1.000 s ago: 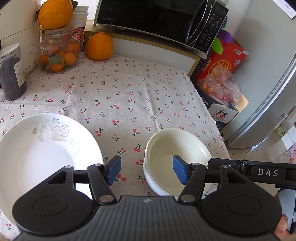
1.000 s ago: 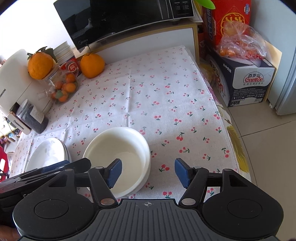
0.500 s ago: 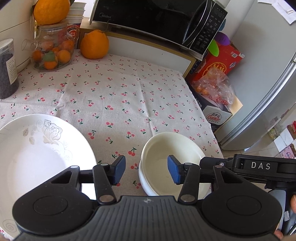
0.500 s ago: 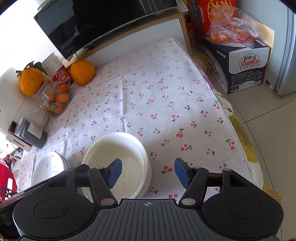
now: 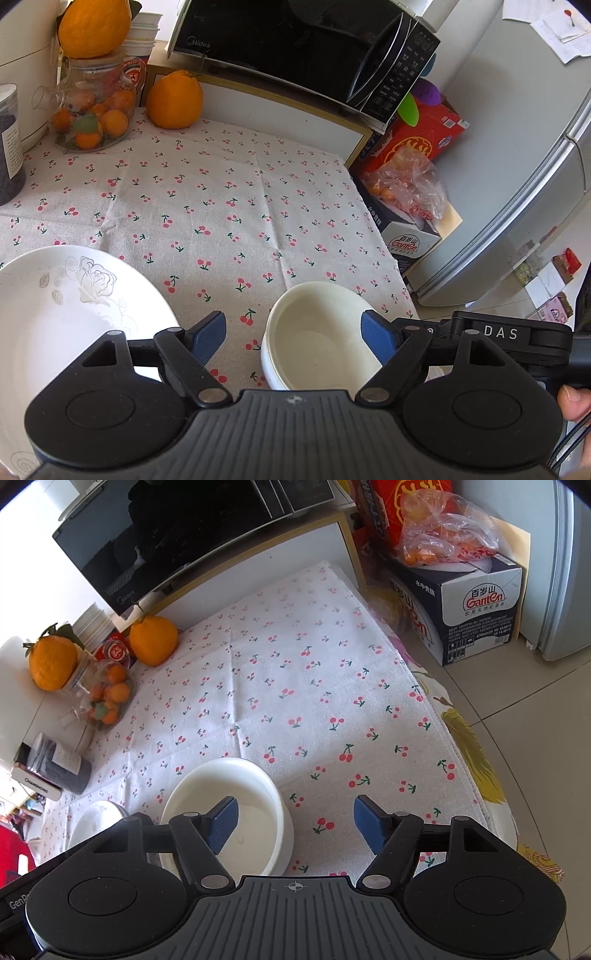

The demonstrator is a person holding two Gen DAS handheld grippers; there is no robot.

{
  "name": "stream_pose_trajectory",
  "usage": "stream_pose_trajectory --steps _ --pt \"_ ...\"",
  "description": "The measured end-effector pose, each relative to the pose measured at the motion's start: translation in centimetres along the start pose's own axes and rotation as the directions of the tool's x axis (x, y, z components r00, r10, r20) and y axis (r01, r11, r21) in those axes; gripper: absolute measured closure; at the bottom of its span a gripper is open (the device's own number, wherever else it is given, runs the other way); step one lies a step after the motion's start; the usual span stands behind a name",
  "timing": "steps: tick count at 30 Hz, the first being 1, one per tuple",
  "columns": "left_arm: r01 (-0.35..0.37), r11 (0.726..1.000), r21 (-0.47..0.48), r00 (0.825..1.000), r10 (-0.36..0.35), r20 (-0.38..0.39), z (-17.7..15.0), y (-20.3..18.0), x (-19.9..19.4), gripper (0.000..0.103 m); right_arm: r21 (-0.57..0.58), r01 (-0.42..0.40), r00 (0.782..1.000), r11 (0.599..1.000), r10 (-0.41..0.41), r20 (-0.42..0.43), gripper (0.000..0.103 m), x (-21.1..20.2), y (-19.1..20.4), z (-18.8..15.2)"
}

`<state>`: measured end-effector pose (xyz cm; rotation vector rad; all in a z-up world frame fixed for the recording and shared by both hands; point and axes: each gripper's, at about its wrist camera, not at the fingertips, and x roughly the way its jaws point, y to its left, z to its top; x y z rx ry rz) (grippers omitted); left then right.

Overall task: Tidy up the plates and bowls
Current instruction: 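Carry the white bowls with both tools toward the rose-print plate stack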

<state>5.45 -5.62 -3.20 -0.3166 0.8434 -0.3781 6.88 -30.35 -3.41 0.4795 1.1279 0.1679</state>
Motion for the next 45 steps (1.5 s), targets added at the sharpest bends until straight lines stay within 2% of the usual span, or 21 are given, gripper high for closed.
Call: stream_pose_trajectory --steps 3,7,9,13,16,18,21,24,28,31,32,34,35,37,45 --pt "0.036 0.999 -0.024 0.999 -0.037 -0.018 0.0 0.2 0.3 0.021 0.009 -0.013 1.0 1.0 0.013 0.006 0.022 -0.2 0.0 0.1" --pt "0.051 0.997 -0.06 0.998 -0.053 -0.037 0.1 0.7 0.8 0.018 -0.002 -0.005 1.0 1.0 0.005 0.002 0.016 -0.1 0.2 0.0" --pt "0.045 0.998 -0.036 0.998 -0.046 -0.032 0.1 0.4 0.7 0.011 0.001 -0.011 1.0 1.0 0.011 0.001 0.015 -0.1 0.2 0.0" --pt "0.04 0.999 -0.017 0.999 -0.041 -0.028 0.0 0.3 0.8 0.011 0.022 -0.029 1.0 0.999 0.029 -0.002 0.014 -0.1 0.0 0.1" --pt "0.027 0.999 -0.023 0.999 -0.028 -0.034 -0.2 0.5 1.1 0.023 0.028 -0.021 1.0 0.999 0.021 0.004 0.015 -0.1 -0.1 0.0" --pt "0.023 0.999 -0.023 0.999 -0.024 -0.033 -0.2 0.6 1.1 0.037 0.032 -0.028 1.0 0.999 0.027 0.015 0.015 -0.1 -0.2 0.0" --pt "0.032 0.999 -0.013 0.999 -0.033 -0.041 -0.3 0.5 1.4 0.046 0.028 -0.044 0.999 0.999 0.043 0.015 0.016 0.0 -0.1 -0.1" --pt "0.026 1.0 0.01 0.999 -0.026 -0.043 -0.6 0.2 1.7 0.052 0.004 -0.04 0.999 0.999 0.04 -0.005 0.026 0.5 0.3 -0.3" --pt "0.013 0.999 0.038 0.999 -0.011 -0.052 -1.0 -0.1 2.2 0.061 -0.016 -0.033 0.999 0.999 0.033 -0.039 0.05 1.2 0.7 -0.6" --pt "0.002 0.998 0.06 0.998 0.001 -0.061 -1.3 -0.3 2.7 0.063 -0.03 -0.002 0.998 1.0 0.0 -0.067 0.06 2.1 0.8 -0.9" --pt "-0.01 0.998 0.068 0.998 0.014 -0.059 -1.4 -0.3 2.8 0.065 -0.035 0.009 0.997 0.999 -0.011 -0.076 0.067 2.3 0.9 -1.0" --pt "-0.032 0.997 0.075 0.997 0.037 -0.063 -1.5 -0.2 3.1 0.074 -0.05 0.021 0.995 0.999 -0.026 -0.101 0.079 2.9 1.1 -1.3" --pt "-0.04 0.997 0.072 0.997 0.045 -0.064 -1.6 -0.1 3.1 0.082 -0.059 0.018 0.994 0.998 -0.025 -0.109 0.086 3.0 1.3 -1.4" --pt "-0.052 0.995 0.082 0.997 0.057 -0.059 -1.6 -0.2 3.0 0.087 -0.081 0.029 0.994 0.996 -0.037 -0.101 0.086 2.8 1.7 -1.6" --pt "-0.074 0.992 0.106 0.996 0.078 -0.034 -1.8 -1.1 2.4 0.087 -0.109 0.04 0.997 0.993 -0.047 -0.063 0.086 1.9 2.2 -1.5"
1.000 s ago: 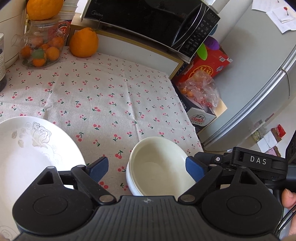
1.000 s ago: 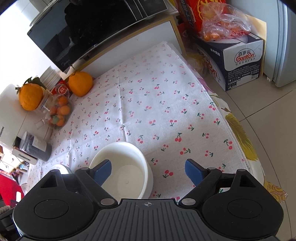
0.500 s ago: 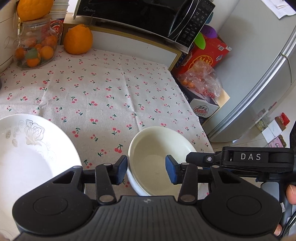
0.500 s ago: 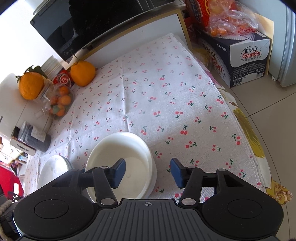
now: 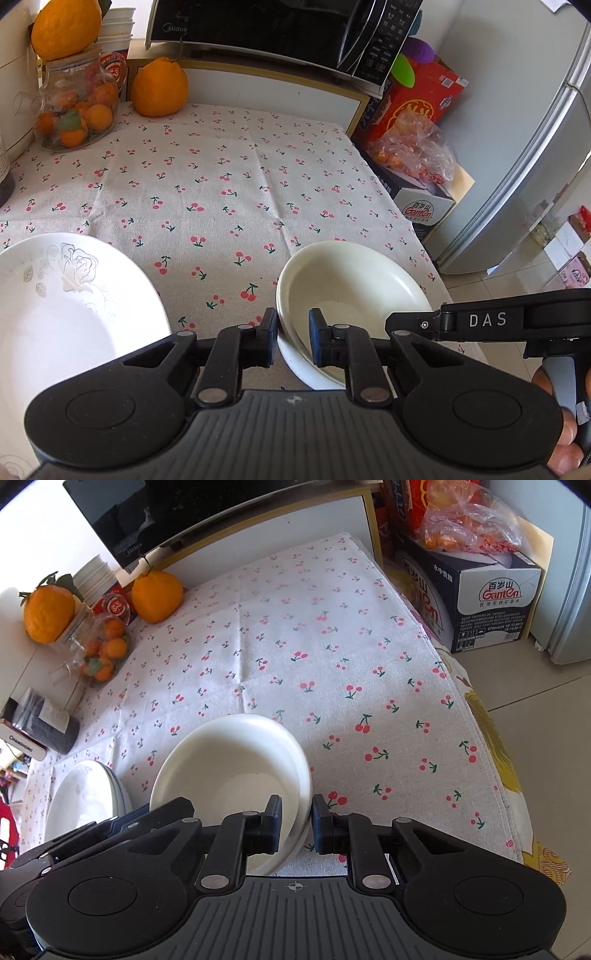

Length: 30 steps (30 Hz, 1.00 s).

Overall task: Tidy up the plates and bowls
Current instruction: 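Carry the white bowls with both tools toward the rose-print plate stack, then lower the white bowls with both tools onto the rose-print plate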

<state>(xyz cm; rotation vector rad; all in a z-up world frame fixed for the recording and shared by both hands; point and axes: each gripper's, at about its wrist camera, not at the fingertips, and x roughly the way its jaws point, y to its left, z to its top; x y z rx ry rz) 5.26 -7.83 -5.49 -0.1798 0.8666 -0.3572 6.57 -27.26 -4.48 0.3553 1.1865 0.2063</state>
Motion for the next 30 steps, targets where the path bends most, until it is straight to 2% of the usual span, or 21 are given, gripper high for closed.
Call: stream_pose_trajectory --steps 6,12,21,25,30 --pt "0.0 0.999 -0.035 0.999 0.002 0.044 0.2 0.6 -1.7 0.087 -0.041 -0.029 0.995 0.999 0.033 0.09 0.086 -2.1 1.5 0.3" --pt "-0.025 0.999 -0.044 0.991 0.031 0.132 0.9 1.3 -4.7 0.087 -0.083 -0.063 0.988 0.995 0.074 0.135 0.086 -3.2 4.0 0.3" --pt "-0.111 0.992 -0.052 0.969 0.12 0.215 0.8 3.3 -8.1 0.087 -0.158 -0.103 0.982 0.982 0.125 0.142 0.085 -3.0 9.0 -0.3" --pt "-0.144 0.987 -0.069 0.965 0.156 0.209 0.3 4.7 -8.8 0.087 -0.193 -0.112 0.983 0.975 0.138 0.125 0.085 -2.3 11.1 -0.7" --pt "-0.138 0.98 -0.141 0.967 0.164 0.194 -0.4 7.4 -10.1 0.087 -0.239 -0.138 0.98 0.961 0.168 0.107 0.085 -2.0 13.6 -1.4"
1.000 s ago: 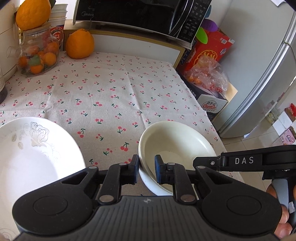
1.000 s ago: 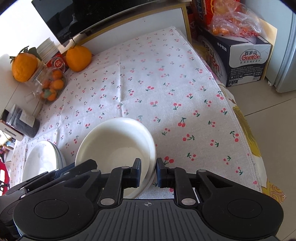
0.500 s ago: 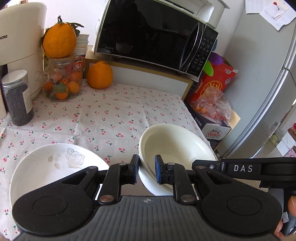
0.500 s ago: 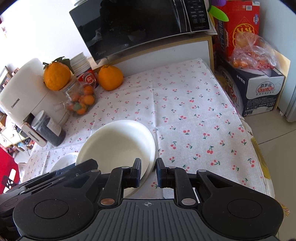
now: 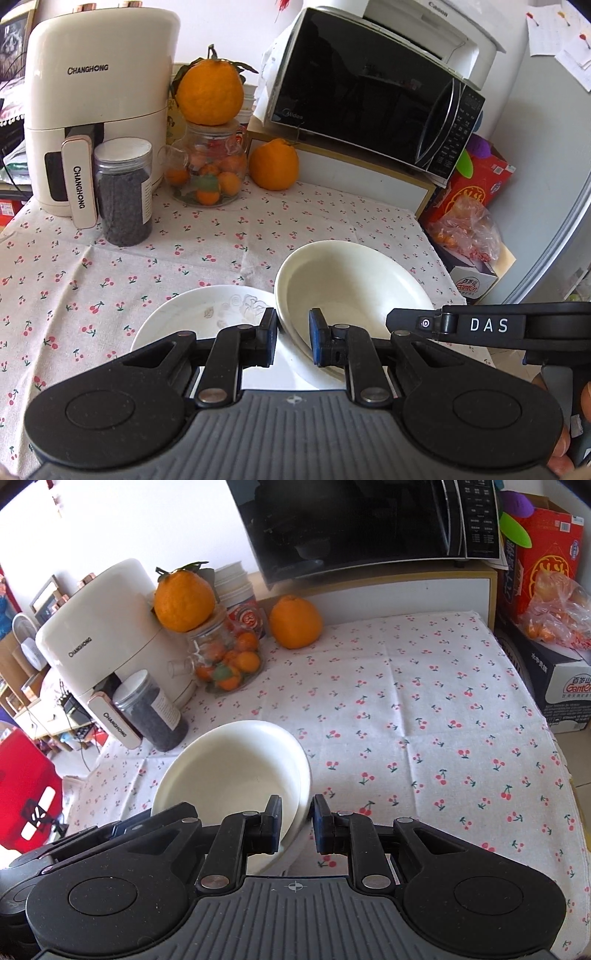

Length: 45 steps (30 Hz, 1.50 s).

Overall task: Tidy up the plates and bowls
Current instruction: 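Lower the white bowls with both tools onto the rose-print plate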

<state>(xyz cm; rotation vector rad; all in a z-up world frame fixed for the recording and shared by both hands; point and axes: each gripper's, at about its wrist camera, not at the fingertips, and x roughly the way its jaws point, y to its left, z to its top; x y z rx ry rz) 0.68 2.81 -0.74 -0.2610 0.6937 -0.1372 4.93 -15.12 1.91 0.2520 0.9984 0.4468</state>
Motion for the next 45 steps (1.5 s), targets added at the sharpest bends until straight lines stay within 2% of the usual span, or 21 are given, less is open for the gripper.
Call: stream_pose_trajectory --steps 5,11,19,29,41,45 --pt "-0.027 0.999 -0.039 1.0 0.028 0.01 0.1 2.1 -1.2 0.087 -0.044 -0.028 0.999 0.999 0.026 -0.037 0.085 1.3 2.6 -0.5" --pt "-0.06 0.996 -0.067 0.998 0.059 -0.019 -0.3 3.7 -1.2 0.087 -0.089 -0.016 0.997 0.996 0.009 -0.08 0.085 2.8 4.6 -1.2" --pt "-0.076 0.994 -0.082 0.996 0.071 -0.061 -0.8 4.3 -0.4 0.087 -0.106 -0.006 0.993 0.994 -0.006 -0.115 0.084 3.9 5.0 -1.7" --pt "-0.107 0.991 -0.081 0.992 0.1 -0.076 -1.0 4.6 -0.2 0.087 -0.123 -0.005 0.99 0.992 -0.012 -0.137 0.082 4.7 5.5 -2.1" --pt "-0.1 0.989 -0.107 0.991 0.09 -0.095 -1.2 5.0 0.1 0.087 -0.099 -0.01 0.99 0.995 -0.004 -0.14 0.082 4.6 5.2 -2.0" --pt "-0.109 0.99 -0.086 0.991 0.102 -0.086 -1.3 4.7 -0.2 0.077 -0.084 -0.019 0.992 0.996 0.009 -0.123 0.082 3.8 4.8 -1.8"
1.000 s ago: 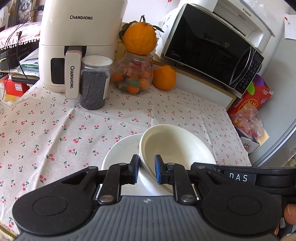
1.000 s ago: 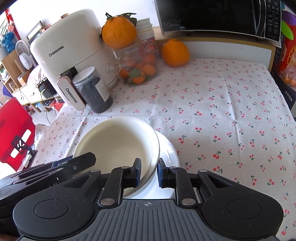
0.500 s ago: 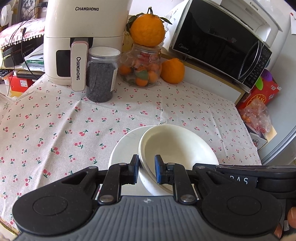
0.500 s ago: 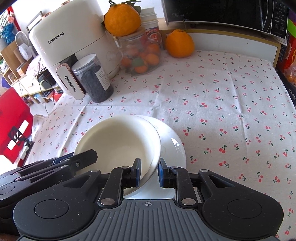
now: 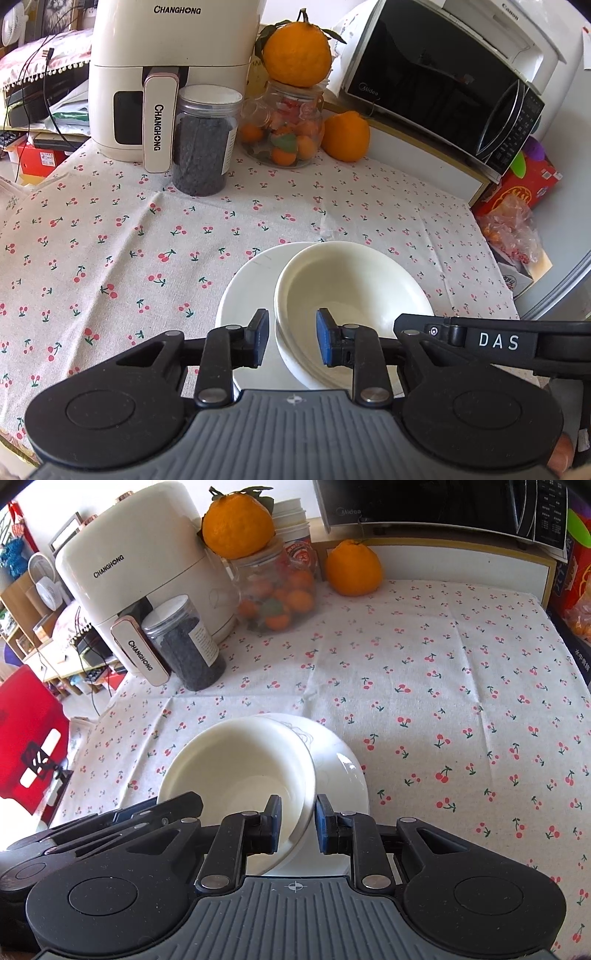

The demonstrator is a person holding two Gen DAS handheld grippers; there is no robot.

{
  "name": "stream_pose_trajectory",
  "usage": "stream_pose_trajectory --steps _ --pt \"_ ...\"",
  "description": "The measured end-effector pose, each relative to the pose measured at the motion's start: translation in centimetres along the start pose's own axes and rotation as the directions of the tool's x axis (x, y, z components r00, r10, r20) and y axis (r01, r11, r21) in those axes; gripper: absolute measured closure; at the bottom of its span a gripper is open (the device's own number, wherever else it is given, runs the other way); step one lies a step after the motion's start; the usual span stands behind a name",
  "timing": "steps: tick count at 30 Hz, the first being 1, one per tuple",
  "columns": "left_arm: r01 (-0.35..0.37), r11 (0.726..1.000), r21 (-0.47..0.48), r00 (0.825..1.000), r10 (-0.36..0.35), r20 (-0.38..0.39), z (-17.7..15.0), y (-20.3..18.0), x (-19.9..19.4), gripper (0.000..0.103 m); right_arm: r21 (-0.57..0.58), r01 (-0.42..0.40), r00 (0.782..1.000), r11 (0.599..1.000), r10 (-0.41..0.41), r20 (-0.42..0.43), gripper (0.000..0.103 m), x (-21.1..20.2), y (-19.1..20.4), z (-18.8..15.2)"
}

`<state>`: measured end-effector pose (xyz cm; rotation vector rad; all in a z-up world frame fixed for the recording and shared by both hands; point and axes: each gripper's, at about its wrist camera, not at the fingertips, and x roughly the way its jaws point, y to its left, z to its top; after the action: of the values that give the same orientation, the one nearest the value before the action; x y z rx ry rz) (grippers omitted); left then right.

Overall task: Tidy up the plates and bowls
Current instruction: 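Lower the white bowls with both tools onto the rose-print plate, then open both tools to release the bowl rim and pull back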

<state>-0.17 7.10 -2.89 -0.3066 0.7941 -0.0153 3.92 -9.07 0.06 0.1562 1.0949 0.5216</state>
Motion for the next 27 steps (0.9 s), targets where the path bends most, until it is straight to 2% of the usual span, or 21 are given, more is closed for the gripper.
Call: stream_pose_trajectory --steps 4,7,9,11,13,15,18,20,22,24,27 --pt "-0.013 1.0 0.005 1.0 0.013 0.013 0.0 0.2 -0.6 0.074 -0.018 0.009 0.999 1.0 -0.009 0.033 0.078 -1.1 0.0 -0.5" --pt "-0.038 0.999 0.017 0.999 0.037 0.034 -0.2 0.4 -1.3 0.065 -0.014 -0.002 0.998 1.0 0.003 0.062 0.078 -2.3 0.0 -1.0" --pt "-0.045 0.999 0.025 0.998 0.044 0.042 -0.4 0.4 -1.9 0.051 -0.031 0.031 0.994 0.999 -0.028 0.106 0.071 -3.4 0.2 -1.6" --pt "-0.049 0.998 0.032 0.998 0.047 0.05 -0.7 0.4 -2.6 0.048 -0.067 0.084 0.985 0.994 -0.073 0.154 0.051 -4.4 0.6 -2.4" --pt "-0.061 0.997 0.047 0.996 0.058 0.065 -1.2 0.2 -3.6 0.041 -0.107 0.103 0.976 0.989 -0.08 0.201 0.046 -5.5 1.1 -3.6" --pt "-0.076 0.995 0.064 0.994 0.07 0.086 -1.8 -0.1 -4.7 0.024 -0.117 0.076 0.976 0.99 -0.05 0.214 0.043 -6.3 1.2 -4.8" --pt "-0.095 0.991 0.093 0.99 0.084 0.11 -2.8 -0.3 -6.0 0.014 -0.109 0.057 0.973 0.992 -0.031 0.228 0.032 -7.2 1.1 -6.5" --pt "-0.105 0.989 0.104 0.989 0.093 0.114 -3.5 -0.4 -6.5 0.006 -0.128 0.103 0.964 0.986 -0.067 0.257 0.029 -7.8 1.3 -7.8" --pt "-0.119 0.986 0.116 0.987 0.106 0.117 -4.0 -0.5 -6.9 0.005 -0.147 0.132 0.955 0.98 -0.086 0.285 0.025 -8.4 1.3 -9.0" --pt "-0.127 0.982 0.137 0.987 0.112 0.113 -4.4 -0.7 -7.2 0.001 -0.158 0.126 0.952 0.979 -0.075 0.298 0.019 -9.0 1.3 -9.9" --pt "-0.125 0.979 0.162 0.989 0.11 0.101 -5.3 -1.0 -7.5 0.0 -0.157 0.111 0.954 0.981 -0.061 0.294 0.012 -9.5 0.8 -11.0"
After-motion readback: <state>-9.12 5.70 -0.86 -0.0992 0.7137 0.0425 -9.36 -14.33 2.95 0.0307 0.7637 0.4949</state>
